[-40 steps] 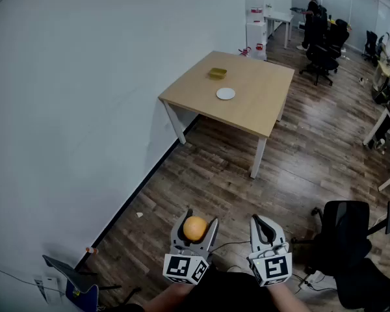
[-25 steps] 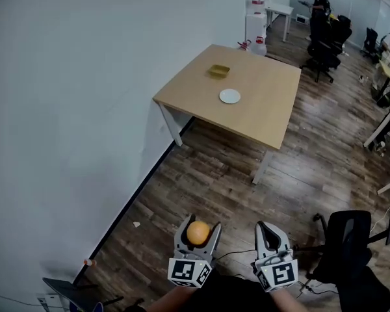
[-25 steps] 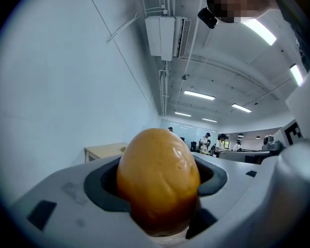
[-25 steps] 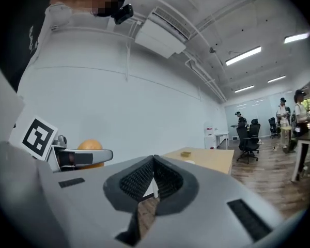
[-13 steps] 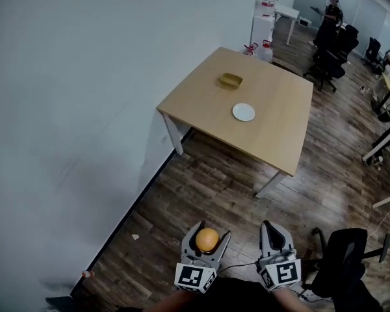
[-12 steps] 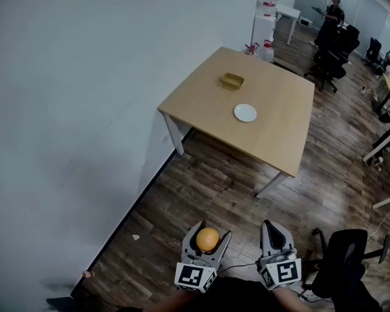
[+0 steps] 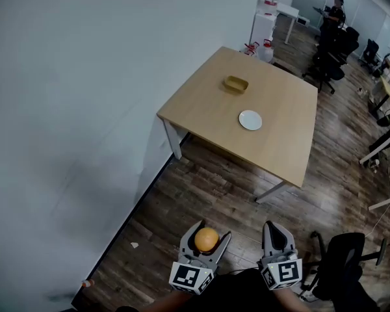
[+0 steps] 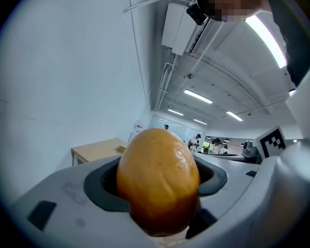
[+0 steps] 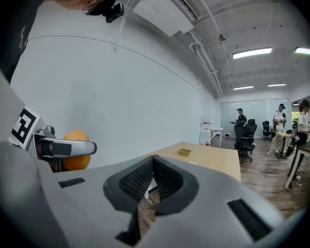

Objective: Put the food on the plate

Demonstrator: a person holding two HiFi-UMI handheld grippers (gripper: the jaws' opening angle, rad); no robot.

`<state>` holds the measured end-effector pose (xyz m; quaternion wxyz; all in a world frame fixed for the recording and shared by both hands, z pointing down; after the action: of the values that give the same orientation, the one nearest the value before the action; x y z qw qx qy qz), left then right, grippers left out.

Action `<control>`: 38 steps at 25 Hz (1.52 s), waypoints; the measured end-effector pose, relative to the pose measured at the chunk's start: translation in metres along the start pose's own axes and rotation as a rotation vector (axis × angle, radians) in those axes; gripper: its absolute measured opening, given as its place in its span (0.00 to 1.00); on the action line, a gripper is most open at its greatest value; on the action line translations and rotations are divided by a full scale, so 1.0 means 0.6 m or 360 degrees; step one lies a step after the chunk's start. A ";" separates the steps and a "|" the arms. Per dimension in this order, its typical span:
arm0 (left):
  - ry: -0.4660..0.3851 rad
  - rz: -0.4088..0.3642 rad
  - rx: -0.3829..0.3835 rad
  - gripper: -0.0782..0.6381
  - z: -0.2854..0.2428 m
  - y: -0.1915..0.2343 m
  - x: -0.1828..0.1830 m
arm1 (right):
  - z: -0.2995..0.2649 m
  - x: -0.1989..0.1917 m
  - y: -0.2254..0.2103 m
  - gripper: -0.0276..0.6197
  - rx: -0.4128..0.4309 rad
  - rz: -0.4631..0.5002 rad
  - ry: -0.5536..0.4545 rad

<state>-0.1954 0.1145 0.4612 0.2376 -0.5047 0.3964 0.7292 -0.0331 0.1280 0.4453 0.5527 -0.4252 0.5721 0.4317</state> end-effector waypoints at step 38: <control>0.0196 -0.0102 0.0047 0.54 -0.497 0.118 -0.142 | -0.397 0.023 -0.347 0.14 0.0103 -0.0188 -0.0306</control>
<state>-0.0524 -0.1653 0.5114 0.2433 -0.5574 0.4046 0.6830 0.1037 -0.1571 0.4304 0.6430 -0.3968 0.5041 0.4184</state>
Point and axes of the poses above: the fingertips, and each gripper's own axes: z backward along the fingers, y to its left, x out of its top, the point moved 2 cm from there along z, backward along the fingers, and after that the axes turned 14 degrees about -y, right-handed, at the moved point
